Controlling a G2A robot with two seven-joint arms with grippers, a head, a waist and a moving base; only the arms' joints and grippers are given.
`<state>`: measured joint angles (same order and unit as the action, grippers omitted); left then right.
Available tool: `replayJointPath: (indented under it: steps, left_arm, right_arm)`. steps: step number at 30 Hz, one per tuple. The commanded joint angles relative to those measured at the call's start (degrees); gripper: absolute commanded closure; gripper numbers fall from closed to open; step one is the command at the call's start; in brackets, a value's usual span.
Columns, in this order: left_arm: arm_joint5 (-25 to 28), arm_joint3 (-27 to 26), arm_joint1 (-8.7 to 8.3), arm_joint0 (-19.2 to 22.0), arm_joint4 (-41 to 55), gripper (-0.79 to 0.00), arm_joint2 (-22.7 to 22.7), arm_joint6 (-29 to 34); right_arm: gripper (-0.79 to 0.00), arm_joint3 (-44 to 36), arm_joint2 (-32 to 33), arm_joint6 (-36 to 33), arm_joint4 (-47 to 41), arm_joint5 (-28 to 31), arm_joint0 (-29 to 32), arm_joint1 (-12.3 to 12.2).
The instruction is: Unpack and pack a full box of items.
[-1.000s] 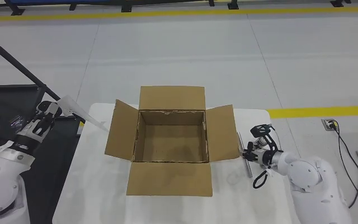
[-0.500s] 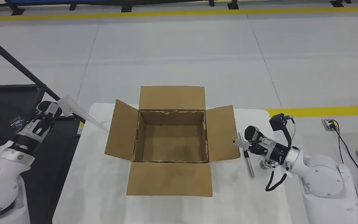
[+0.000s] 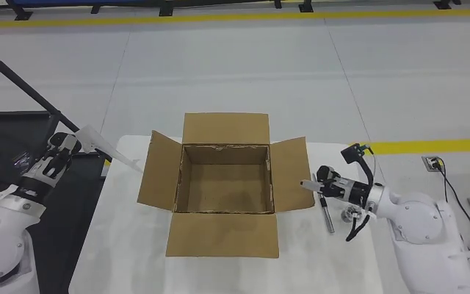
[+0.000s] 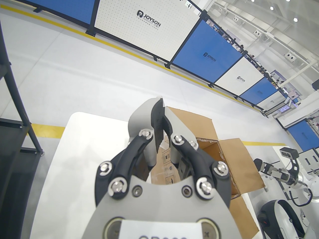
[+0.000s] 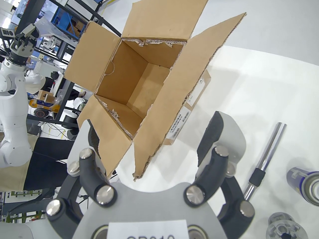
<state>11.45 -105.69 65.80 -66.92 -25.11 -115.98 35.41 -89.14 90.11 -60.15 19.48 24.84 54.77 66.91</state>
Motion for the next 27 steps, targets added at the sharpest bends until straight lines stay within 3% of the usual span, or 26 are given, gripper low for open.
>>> replayJointPath:
  steps: [1,13,27]
  left_arm:
    - [0.0,0.0,0.0,0.0,0.0,0.0,0.0,0.0]
    - [0.0,0.0,0.0,0.0,0.0,0.0,0.0,0.0]
    - [0.0,0.0,0.0,0.0,0.0,0.0,0.0,0.0]
  right_arm:
    - [-0.785,1.2,-0.7,-0.4,-0.5,-0.2,-1.0,-0.1]
    - [-0.785,11.2,-10.9,-0.1,0.8,-3.5,-10.9,0.4]
    - [-0.785,15.2,-16.3,0.5,0.1,-3.2,-15.2,0.5]
